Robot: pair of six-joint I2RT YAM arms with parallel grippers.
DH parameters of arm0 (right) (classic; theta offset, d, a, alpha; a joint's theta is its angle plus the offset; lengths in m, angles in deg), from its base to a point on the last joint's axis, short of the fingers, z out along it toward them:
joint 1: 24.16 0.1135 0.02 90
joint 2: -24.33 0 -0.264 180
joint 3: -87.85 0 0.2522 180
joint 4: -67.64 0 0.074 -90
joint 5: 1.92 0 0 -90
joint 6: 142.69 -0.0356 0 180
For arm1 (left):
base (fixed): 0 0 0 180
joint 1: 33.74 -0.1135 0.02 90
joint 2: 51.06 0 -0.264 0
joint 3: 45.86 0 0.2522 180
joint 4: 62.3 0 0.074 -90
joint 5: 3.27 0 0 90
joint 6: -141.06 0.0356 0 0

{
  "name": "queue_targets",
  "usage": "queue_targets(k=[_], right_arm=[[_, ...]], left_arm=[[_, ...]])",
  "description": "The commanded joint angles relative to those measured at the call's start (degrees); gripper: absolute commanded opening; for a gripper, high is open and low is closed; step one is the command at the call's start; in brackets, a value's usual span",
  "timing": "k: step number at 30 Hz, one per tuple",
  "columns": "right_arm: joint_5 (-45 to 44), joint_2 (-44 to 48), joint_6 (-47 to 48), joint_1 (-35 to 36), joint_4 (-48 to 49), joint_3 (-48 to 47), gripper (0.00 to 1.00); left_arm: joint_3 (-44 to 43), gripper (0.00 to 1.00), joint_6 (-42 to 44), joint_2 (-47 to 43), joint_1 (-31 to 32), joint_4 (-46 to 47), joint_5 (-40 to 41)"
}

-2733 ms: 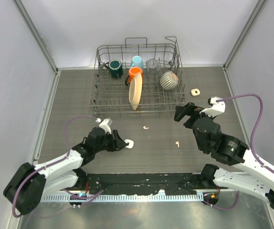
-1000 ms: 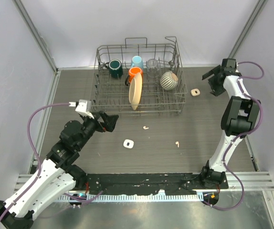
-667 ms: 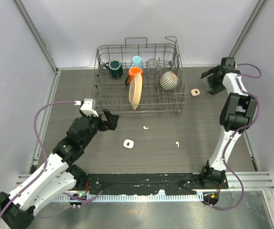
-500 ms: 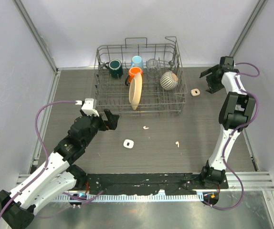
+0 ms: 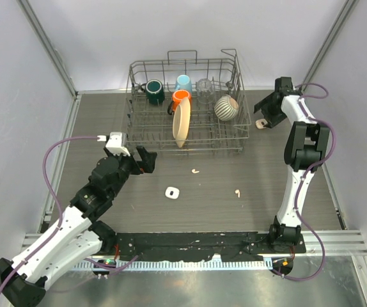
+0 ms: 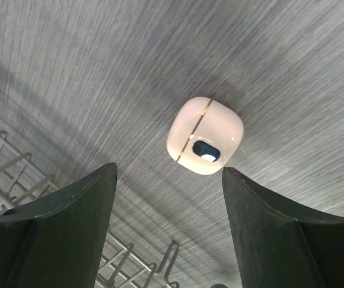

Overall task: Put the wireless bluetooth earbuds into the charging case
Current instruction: Pick up the charging case at the center of the board.

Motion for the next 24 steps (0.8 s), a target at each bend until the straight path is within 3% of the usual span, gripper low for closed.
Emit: queue_targets(k=[1,24], right_arm=[[-4.84,0.92,0.59,-0.33,-2.24,-2.29,0.76],[-10.72,-5.76,-0.11,1.78,-9.10,-13.01,0.72]], left_arm=[[-0.69,1.00,1.65,-1.01,-0.55,1.17,1.33],[0.01,1.00,2.00,-2.16,-1.87,0.11,1.24]])
